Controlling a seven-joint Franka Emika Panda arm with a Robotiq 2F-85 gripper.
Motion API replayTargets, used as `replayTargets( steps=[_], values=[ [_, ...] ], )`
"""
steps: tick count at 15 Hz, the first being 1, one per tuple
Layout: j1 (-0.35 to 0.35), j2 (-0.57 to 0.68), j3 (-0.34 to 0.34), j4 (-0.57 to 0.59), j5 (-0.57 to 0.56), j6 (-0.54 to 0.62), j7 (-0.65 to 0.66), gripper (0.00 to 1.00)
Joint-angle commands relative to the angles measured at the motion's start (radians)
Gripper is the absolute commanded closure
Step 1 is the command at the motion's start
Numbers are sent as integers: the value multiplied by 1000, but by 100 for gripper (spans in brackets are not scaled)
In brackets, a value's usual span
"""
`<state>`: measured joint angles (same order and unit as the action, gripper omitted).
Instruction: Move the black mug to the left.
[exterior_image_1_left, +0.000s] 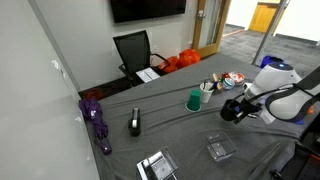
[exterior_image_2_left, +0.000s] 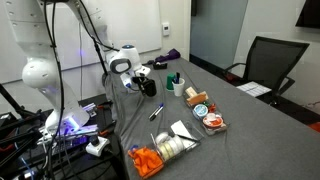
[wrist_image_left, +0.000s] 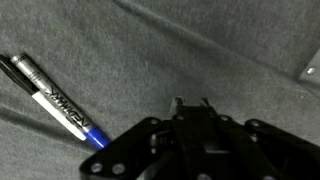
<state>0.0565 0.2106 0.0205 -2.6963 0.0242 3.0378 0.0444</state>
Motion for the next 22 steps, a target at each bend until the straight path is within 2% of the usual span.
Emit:
replayTargets(
  steps=[1, 2, 4, 9, 10, 11, 13, 17, 22],
  values=[
    [14, -43, -11, 55, -37, -140, -5, 95],
    [7, -8, 6, 35, -16, -64, 0, 82],
    [7, -14, 4, 56, -24, -109, 1, 82],
    [7, -15, 1, 58, -27, -114, 1, 82],
    [7, -15, 1, 58, -27, -114, 1, 95],
    [34, -4, -28, 70, -74, -133, 34, 95],
    [53, 6, -41, 92, -117, -175, 58, 95],
    [55, 35, 1, 162, -87, -251, 66, 95],
    [69, 87, 30, 255, -114, -249, 17, 95]
  ],
)
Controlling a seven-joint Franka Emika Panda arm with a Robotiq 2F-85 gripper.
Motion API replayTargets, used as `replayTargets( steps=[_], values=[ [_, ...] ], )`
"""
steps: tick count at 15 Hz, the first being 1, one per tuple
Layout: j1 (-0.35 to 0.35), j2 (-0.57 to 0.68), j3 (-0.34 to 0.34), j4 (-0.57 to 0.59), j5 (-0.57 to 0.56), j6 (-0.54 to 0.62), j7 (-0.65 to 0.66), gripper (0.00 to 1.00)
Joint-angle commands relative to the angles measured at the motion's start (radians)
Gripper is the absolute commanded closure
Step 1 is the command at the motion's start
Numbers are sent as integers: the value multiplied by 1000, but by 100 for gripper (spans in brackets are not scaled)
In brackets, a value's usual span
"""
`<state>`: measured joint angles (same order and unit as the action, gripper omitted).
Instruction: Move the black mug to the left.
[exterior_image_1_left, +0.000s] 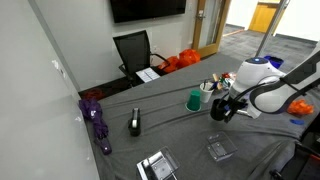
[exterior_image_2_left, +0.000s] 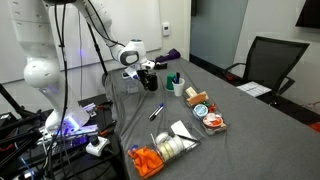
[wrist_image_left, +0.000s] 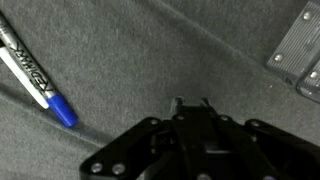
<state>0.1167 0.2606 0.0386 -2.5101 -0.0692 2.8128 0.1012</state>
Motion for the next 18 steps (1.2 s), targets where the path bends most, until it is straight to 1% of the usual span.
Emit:
replayTargets(
  steps=[1, 4, 8, 11, 14, 18],
  values=[
    [12, 53, 16, 86, -29, -13, -54, 95],
    [16, 97, 35, 148, -42, -17, -110, 95],
    [9, 153, 72, 237, -31, -39, -178, 95],
    [23, 200, 79, 312, -40, -114, -193, 95],
    [33, 234, 79, 362, -54, -175, -211, 95],
    [45, 266, 69, 400, -82, -217, -216, 95]
  ],
)
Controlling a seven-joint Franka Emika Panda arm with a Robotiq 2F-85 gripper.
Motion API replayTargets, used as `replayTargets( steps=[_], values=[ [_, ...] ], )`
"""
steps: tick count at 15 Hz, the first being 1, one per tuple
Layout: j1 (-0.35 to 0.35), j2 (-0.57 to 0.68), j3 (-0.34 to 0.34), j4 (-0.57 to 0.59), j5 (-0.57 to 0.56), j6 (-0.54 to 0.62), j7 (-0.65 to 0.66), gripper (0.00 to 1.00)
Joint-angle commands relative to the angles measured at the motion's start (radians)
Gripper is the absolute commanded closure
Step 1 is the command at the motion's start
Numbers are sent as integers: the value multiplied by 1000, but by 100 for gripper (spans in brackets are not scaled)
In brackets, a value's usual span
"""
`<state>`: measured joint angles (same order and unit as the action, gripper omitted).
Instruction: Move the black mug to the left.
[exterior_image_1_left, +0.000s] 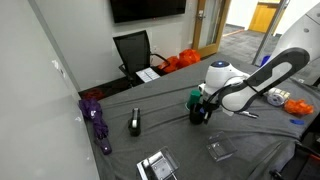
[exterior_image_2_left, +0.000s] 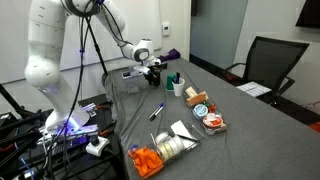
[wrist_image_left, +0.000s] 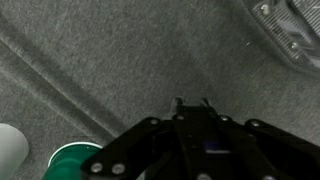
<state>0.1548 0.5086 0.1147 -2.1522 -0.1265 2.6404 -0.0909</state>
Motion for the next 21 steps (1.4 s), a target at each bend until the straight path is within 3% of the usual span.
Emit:
replayTargets(
  steps=[1, 5, 7, 15, 21],
  values=[
    [11, 25, -12, 46, -37, -43, -21, 95],
    [17, 38, -25, 37, -83, -5, -19, 95],
    [21, 18, -45, 6, -127, 14, -18, 55],
    [7, -80, -72, -52, -217, -31, -31, 2],
    [-2, -138, -57, -77, -206, -64, -66, 0]
  ],
)
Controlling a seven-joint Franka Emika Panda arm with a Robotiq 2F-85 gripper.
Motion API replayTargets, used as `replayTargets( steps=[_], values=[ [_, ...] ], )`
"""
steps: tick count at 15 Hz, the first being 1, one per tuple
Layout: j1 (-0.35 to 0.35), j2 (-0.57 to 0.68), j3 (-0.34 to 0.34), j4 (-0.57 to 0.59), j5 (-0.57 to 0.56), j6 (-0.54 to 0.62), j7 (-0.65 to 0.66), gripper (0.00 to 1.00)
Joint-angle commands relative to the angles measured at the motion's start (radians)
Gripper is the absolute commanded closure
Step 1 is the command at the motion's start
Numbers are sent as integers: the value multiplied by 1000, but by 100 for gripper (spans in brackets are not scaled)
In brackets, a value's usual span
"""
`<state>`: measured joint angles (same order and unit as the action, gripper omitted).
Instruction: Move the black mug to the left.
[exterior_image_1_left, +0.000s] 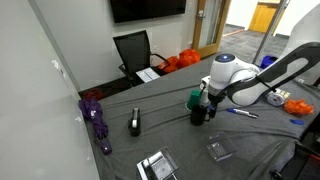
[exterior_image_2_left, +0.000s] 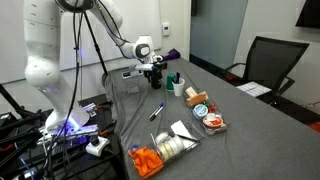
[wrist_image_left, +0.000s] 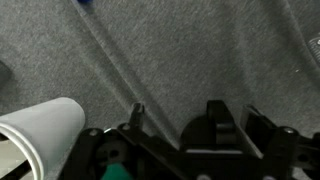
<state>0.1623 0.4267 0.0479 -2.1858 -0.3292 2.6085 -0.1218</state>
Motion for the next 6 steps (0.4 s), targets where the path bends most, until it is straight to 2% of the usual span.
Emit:
replayTargets(
  steps=[1, 6],
  values=[
    [-11, -68, 13, -50, 0, -34, -39, 0],
    [-17, -125, 13, -78, 3, -52, -42, 0]
  ],
)
